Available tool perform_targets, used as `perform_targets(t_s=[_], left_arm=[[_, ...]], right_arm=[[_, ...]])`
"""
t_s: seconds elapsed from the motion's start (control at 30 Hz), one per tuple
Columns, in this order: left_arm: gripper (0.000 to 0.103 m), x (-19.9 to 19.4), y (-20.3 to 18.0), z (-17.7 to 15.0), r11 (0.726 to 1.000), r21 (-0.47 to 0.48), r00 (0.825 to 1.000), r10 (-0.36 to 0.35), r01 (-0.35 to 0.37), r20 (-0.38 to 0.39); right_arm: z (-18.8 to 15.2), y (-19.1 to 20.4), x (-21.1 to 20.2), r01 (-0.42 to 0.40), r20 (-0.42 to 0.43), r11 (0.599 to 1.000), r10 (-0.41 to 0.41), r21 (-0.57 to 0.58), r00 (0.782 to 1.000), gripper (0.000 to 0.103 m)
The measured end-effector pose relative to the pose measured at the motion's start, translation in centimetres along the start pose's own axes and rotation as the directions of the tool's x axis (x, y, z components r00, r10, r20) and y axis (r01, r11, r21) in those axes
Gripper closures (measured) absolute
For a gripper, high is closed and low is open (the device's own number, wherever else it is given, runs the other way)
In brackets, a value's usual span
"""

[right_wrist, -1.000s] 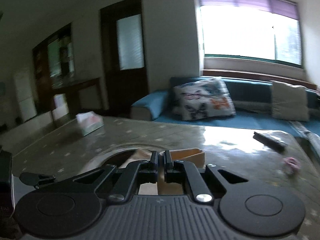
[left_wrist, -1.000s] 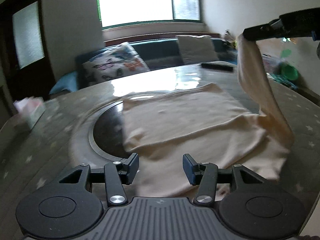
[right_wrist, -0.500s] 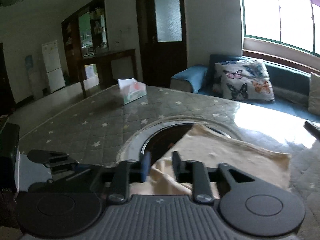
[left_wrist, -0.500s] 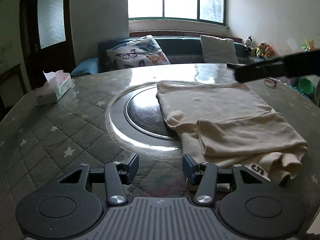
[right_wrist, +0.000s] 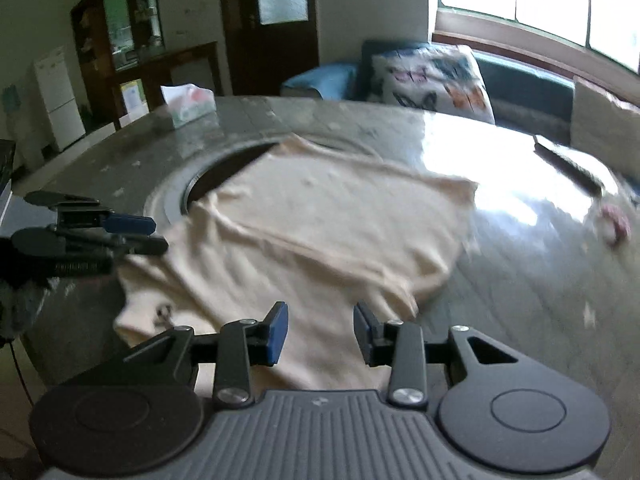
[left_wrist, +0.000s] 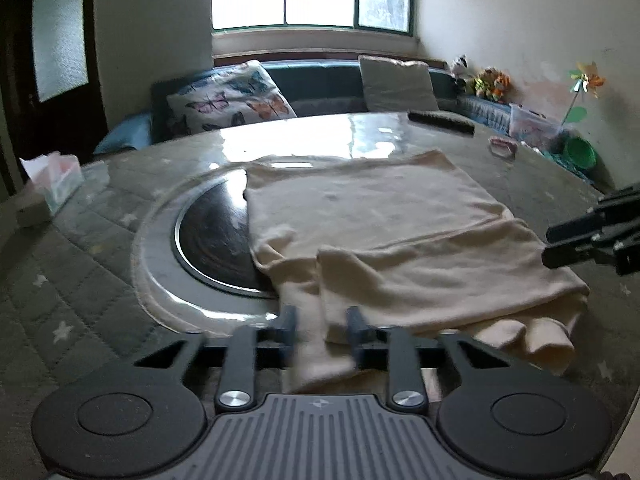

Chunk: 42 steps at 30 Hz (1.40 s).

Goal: Fold clothes

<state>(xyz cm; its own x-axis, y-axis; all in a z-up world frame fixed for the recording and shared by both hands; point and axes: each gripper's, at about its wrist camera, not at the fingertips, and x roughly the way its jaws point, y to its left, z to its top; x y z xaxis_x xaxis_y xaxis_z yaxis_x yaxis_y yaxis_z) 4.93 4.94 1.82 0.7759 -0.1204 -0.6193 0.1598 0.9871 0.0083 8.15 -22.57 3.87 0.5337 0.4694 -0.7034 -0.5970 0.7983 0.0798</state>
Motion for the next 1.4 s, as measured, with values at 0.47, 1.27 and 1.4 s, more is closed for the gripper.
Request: perform_targets(t_s=[0.47,1.27,1.4], left_arm=[[0.103,-1.2,-0.4,0.5,0.998,0.045,0.999,0.043,-0.042,-0.022],[0.095,4.8,-1.1,2.9,0.995,0.092,0.997,-0.031,0.037,-0.071],[0.074,4.1,-1.1,2.5,0.993,0.12,0.998,-0.012,0.02,-0.063]], right_arm=[[-1.1,-2.2,0.2,-0.043,0.049,0.998,0.04,0.045,0.998,0.048],[1.2,-1.2,4.5,0.015,0.07,0.999,-0.013,-0.028,0.997,0.032],[1.0,-1.1,4.5,0.039,0.073,0.998,-0.035,-0.048,0.997,0.018]])
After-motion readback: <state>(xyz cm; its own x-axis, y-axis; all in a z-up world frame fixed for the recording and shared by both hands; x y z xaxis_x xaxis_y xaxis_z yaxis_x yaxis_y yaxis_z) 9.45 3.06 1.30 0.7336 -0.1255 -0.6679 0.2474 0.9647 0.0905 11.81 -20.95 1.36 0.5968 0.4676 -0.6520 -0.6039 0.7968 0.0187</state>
